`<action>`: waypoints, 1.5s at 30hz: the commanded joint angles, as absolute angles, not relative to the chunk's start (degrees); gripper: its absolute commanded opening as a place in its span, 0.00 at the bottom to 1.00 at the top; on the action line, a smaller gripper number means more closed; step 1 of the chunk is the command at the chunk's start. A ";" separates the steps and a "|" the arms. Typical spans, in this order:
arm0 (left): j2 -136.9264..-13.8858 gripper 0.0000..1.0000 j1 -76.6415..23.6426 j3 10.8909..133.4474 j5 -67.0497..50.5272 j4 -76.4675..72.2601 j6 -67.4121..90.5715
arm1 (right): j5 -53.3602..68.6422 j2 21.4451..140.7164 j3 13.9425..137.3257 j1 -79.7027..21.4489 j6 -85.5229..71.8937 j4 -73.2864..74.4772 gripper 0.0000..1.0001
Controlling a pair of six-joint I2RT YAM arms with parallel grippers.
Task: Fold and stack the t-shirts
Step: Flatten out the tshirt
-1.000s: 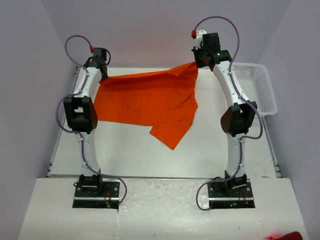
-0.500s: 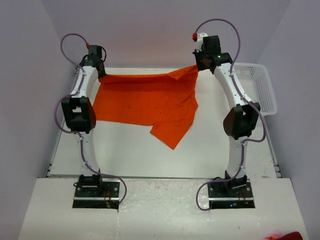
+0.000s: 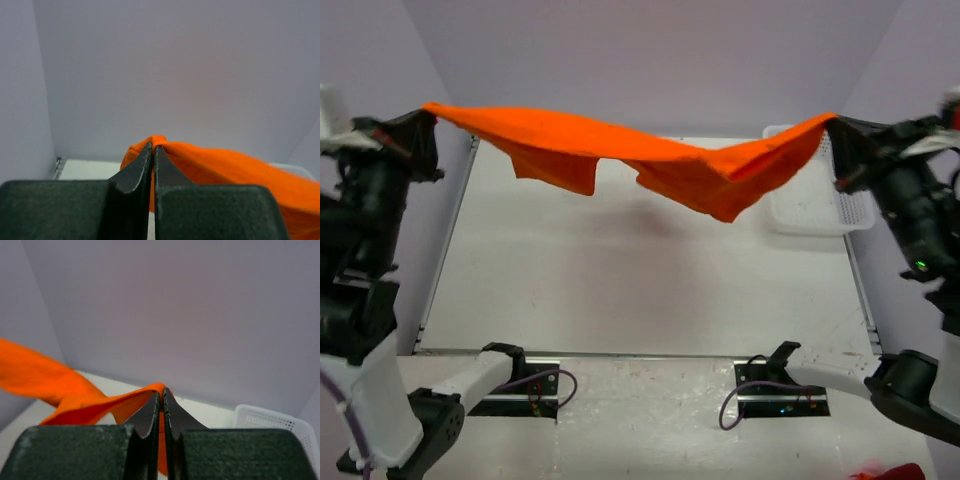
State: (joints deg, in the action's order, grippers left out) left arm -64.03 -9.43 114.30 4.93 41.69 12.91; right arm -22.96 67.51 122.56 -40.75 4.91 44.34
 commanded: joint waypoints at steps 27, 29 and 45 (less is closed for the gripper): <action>-98.50 0.00 -3.08 89.65 14.76 28.85 17.05 | -17.59 103.15 124.62 -21.19 2.72 46.76 0.00; -100.80 0.00 -2.12 89.99 16.61 27.07 16.44 | -14.08 105.90 124.54 -19.78 3.51 45.80 0.00; -116.19 0.00 -0.18 100.37 12.83 21.80 13.45 | -7.91 125.59 133.15 -17.40 5.98 41.84 0.00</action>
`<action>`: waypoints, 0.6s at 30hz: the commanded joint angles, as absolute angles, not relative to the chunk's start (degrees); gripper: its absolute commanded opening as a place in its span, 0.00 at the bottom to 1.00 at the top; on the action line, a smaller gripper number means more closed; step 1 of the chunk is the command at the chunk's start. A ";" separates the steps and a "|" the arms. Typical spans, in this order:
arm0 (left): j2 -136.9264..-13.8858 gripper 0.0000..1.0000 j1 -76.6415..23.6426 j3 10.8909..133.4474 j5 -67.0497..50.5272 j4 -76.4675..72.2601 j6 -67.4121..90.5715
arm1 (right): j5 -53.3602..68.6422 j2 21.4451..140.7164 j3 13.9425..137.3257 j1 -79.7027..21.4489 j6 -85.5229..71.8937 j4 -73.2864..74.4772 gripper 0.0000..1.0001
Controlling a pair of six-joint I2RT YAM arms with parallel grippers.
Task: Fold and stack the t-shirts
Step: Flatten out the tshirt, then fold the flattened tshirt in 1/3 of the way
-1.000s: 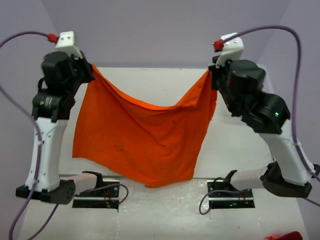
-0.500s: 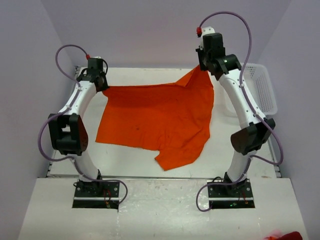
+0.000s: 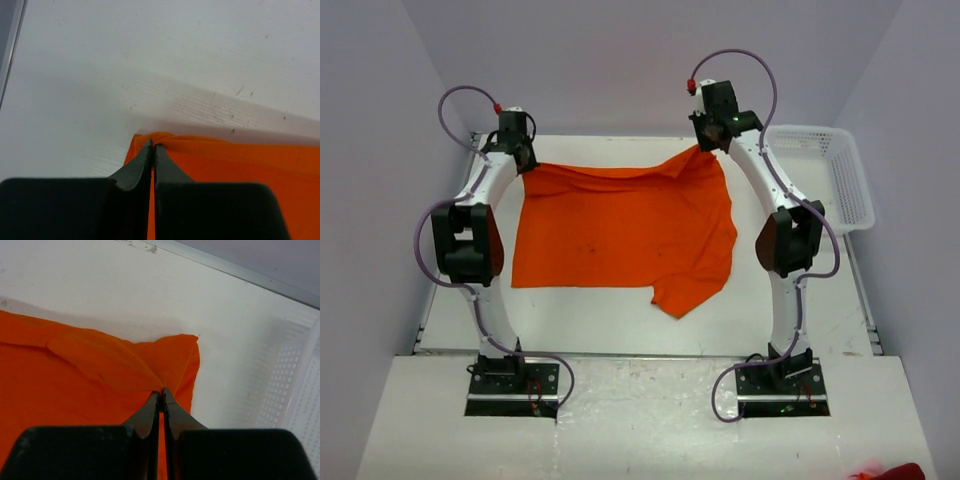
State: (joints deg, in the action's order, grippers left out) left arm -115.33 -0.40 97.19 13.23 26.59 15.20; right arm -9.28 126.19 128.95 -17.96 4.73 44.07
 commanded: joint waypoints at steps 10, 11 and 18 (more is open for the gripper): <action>-116.54 0.00 0.00 98.17 11.78 18.11 12.74 | -12.83 122.79 130.17 -16.61 5.19 42.01 0.00; -117.24 0.00 0.00 98.70 11.17 18.37 12.66 | -13.62 122.00 129.91 -16.44 4.92 41.75 0.00; -119.88 0.00 0.00 101.24 10.11 16.79 11.25 | -12.84 120.76 129.38 -15.38 5.10 41.66 0.00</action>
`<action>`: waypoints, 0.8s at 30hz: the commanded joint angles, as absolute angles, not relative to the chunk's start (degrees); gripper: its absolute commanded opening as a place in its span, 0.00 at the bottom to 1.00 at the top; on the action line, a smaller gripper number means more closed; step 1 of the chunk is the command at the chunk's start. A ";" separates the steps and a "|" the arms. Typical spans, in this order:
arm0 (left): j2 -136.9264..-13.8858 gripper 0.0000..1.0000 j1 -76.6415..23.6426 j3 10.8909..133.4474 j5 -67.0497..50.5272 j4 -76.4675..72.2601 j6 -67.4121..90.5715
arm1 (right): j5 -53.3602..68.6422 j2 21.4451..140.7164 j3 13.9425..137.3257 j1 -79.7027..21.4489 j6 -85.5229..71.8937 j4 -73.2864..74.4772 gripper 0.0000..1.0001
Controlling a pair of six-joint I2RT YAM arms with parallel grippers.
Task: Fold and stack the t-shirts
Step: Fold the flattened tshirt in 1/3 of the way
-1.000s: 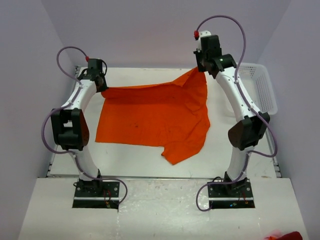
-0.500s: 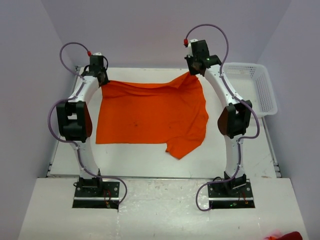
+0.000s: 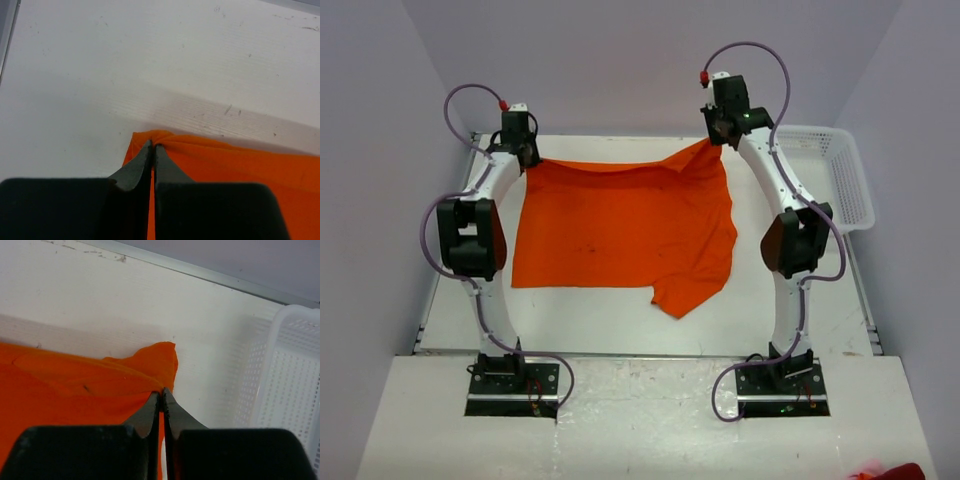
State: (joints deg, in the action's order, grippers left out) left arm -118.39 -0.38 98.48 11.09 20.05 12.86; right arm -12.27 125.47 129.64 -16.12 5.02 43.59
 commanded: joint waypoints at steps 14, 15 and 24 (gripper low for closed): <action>-122.43 0.00 0.00 102.13 13.00 22.84 13.44 | -10.46 120.06 124.73 -15.56 2.55 42.54 0.00; -122.00 0.00 0.00 101.00 13.27 23.11 13.97 | -10.37 118.75 122.11 -15.82 2.37 42.02 0.00; -113.82 0.00 0.00 91.68 15.64 22.94 17.49 | -11.60 108.56 105.67 -17.58 -1.47 37.97 0.00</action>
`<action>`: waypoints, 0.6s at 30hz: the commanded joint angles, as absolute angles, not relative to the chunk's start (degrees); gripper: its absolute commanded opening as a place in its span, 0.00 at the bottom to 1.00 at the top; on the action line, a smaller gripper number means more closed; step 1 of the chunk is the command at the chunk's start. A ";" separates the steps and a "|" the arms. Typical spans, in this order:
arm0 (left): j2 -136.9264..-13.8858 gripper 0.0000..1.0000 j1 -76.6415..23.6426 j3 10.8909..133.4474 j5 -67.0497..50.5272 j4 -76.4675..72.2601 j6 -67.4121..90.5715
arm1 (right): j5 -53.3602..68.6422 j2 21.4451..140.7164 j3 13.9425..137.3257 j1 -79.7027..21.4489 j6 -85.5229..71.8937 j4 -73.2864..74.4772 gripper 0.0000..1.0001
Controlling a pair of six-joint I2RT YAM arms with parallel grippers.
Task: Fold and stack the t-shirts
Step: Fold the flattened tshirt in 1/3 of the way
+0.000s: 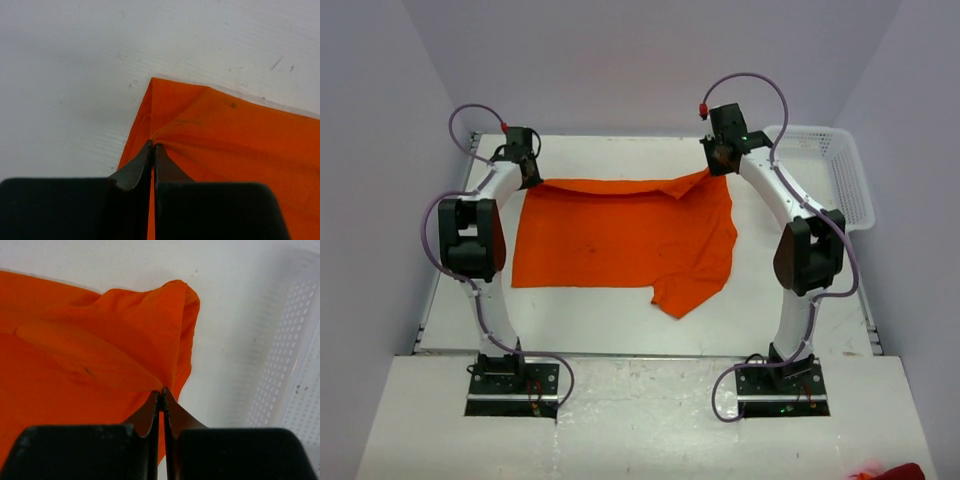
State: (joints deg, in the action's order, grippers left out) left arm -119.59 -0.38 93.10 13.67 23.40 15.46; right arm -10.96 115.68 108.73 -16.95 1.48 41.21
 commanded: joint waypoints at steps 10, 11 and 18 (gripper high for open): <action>-111.44 0.00 -0.97 88.94 15.91 23.12 16.35 | -12.57 104.85 99.23 -18.46 -3.16 37.61 0.00; -111.53 0.00 -1.23 89.64 15.73 23.12 15.74 | -12.92 104.94 99.92 -18.46 -2.99 37.97 0.00; -112.41 0.09 -1.58 90.88 16.70 24.78 15.55 | -13.62 105.12 102.22 -18.37 -3.34 40.60 0.00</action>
